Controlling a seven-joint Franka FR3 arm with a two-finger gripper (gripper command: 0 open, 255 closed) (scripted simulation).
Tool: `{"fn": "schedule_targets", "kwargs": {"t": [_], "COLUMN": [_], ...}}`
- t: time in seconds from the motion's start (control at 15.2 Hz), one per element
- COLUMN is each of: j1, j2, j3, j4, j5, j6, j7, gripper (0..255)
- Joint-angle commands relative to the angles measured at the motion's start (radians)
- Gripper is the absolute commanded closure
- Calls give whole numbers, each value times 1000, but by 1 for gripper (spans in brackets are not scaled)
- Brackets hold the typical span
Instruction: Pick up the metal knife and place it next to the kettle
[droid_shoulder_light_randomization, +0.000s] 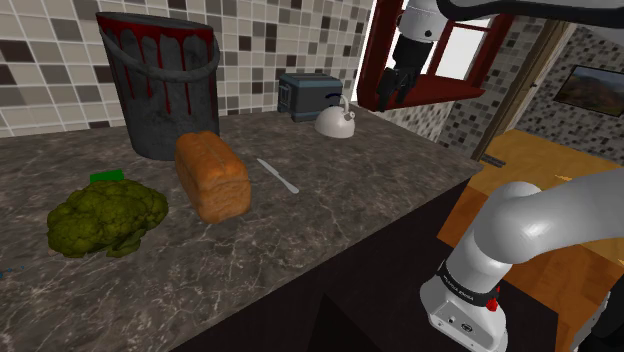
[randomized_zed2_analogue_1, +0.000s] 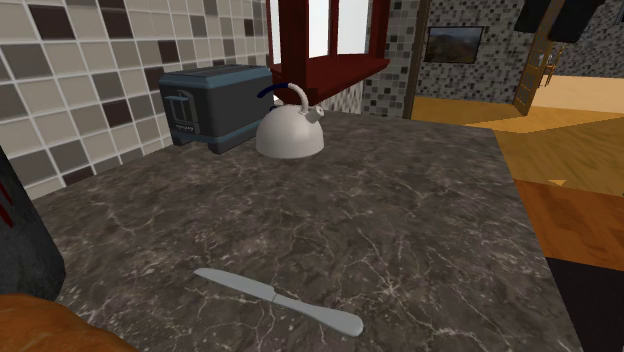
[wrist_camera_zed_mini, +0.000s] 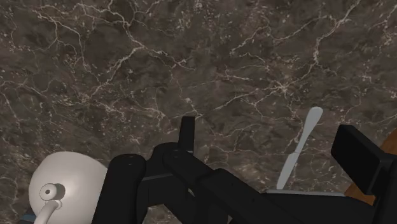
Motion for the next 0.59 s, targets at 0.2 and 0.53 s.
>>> {"fn": "schedule_targets", "kwargs": {"t": [0.2,0.53], "j1": [4,8], "j2": [84,240], "j3": [25,66], "j4": [-3,17], "j5": [15,32], "j6": [72,185], "j7": [38,101], "gripper": [0,0]}}
